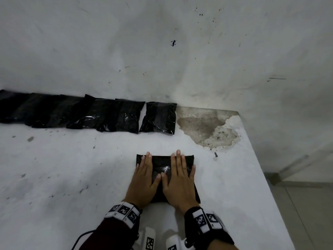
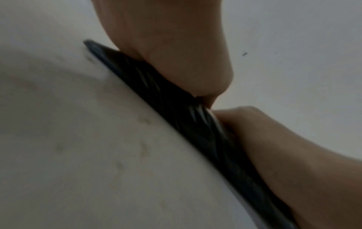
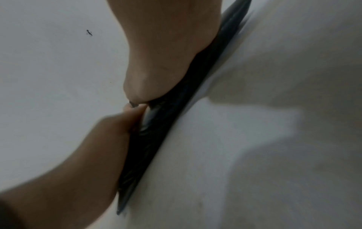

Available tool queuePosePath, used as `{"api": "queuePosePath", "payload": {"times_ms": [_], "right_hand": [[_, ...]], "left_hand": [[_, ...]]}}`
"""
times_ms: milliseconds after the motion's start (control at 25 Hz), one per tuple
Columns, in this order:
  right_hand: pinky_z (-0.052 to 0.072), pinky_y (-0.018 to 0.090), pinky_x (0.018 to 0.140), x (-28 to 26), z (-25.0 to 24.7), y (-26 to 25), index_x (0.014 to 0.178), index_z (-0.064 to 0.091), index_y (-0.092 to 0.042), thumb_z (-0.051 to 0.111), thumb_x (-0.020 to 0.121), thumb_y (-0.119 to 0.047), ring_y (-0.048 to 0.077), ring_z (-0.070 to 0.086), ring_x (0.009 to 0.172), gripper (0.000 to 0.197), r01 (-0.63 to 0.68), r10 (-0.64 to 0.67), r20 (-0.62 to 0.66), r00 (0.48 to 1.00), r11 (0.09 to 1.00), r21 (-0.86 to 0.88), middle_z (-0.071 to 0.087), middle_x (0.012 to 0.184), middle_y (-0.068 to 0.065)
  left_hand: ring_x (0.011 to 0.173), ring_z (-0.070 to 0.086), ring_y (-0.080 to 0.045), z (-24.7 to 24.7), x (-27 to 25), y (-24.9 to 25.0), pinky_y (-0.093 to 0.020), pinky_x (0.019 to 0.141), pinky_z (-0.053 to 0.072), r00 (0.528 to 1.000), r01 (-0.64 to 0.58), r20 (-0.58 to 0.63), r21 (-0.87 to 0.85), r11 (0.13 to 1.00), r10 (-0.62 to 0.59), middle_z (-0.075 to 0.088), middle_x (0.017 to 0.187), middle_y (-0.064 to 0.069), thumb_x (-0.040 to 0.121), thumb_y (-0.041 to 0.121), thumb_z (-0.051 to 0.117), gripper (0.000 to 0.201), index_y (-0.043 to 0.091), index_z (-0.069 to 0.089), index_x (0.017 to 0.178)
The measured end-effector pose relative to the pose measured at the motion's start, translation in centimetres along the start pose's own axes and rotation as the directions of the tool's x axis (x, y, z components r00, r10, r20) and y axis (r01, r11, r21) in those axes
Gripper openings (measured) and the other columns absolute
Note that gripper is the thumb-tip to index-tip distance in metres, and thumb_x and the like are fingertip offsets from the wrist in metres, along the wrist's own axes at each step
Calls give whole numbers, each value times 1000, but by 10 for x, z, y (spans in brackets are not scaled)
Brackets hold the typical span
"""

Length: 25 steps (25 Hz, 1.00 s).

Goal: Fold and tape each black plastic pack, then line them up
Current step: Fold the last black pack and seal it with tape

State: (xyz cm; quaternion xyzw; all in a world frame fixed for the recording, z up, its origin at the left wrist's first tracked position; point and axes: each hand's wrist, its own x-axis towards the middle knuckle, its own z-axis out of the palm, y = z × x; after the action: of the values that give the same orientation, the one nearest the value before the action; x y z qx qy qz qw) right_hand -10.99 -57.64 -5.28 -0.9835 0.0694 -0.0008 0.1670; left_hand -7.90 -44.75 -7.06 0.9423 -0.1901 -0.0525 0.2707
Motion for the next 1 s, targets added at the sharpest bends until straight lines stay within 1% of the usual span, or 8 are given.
{"api": "queuePosePath", "payload": {"times_ms": [160, 240, 360, 520, 640, 760, 880, 1000], "right_hand": [[-3, 44, 116, -4, -21, -7, 150, -7, -8, 14, 94, -57, 19, -9, 146, 77, -186, 180, 254, 950, 983, 0, -13, 158, 7], [26, 54, 106, -10, -31, -15, 141, 28, 6, 29, 97, -51, 35, 27, 136, 72, -275, 284, 238, 929, 959, -71, 27, 148, 23], [53, 52, 71, -9, -39, -22, 93, 69, 6, 45, 91, -39, 43, 61, 90, 51, -204, 215, 78, 973, 971, -124, 63, 100, 25], [29, 46, 110, 5, -17, -19, 141, 38, -5, 10, 98, -36, 28, 25, 141, 60, 182, -179, 79, 981, 983, -28, 27, 153, 12], [36, 39, 105, 8, -4, -10, 138, 46, -13, 30, 92, -36, 18, 41, 133, 54, 183, -178, 170, 969, 983, -11, 41, 147, 4], [3, 36, 113, 11, 1, -5, 150, 17, -14, 4, 90, -42, 18, 10, 146, 67, 240, -234, 183, 955, 971, -10, 9, 158, 3], [-1, 36, 117, 22, -10, -4, 151, 3, -17, -13, 78, -48, 15, -5, 146, 81, 241, -231, 238, 943, 971, -12, -8, 159, 0], [10, 42, 117, 38, -14, -9, 150, 15, -17, 6, 91, -41, 15, 4, 146, 65, 293, -286, 216, 933, 956, 2, 4, 159, -1]], "left_hand": [[138, -23, -2, -14, 8, -18, -37, 115, 4, 991, -130, 13, 259, 957, 131, 0, 155, 3, 83, 74, 1, 84, 20, 8, 147], [144, -6, -16, -30, 7, -13, -42, 112, 6, 998, -34, -45, 349, 937, 53, 22, 153, -8, 90, 63, 19, 75, 11, 28, 143], [142, -11, -20, -33, -3, 4, -38, 115, -4, 971, 134, -224, 219, 966, -84, 8, 156, -12, 83, 58, 11, 81, 7, 21, 146], [137, -23, -11, -1, -17, 26, -32, 112, -14, 953, 272, -139, -8, 962, -271, -13, 156, -3, 76, 53, -11, 82, 12, -3, 148], [140, -9, -17, 22, -17, 22, -29, 111, -15, 950, 260, -182, 18, 966, -252, -1, 154, -4, 85, 46, -3, 69, 10, 1, 143], [139, 17, -28, 24, -13, 17, -34, 114, 0, 955, 226, -211, 63, 972, -209, 19, 150, -9, 91, 37, 13, 61, 3, 21, 141], [144, 0, -20, 7, -4, 22, -34, 113, -6, 964, 248, -132, 138, 959, -231, 8, 157, -5, 76, 48, -9, 85, 11, 16, 148], [145, -4, -19, -6, 4, 20, -39, 115, -4, 957, 267, -151, 141, 953, -246, 6, 157, -2, 69, 50, -11, 90, 16, 19, 148]]}}
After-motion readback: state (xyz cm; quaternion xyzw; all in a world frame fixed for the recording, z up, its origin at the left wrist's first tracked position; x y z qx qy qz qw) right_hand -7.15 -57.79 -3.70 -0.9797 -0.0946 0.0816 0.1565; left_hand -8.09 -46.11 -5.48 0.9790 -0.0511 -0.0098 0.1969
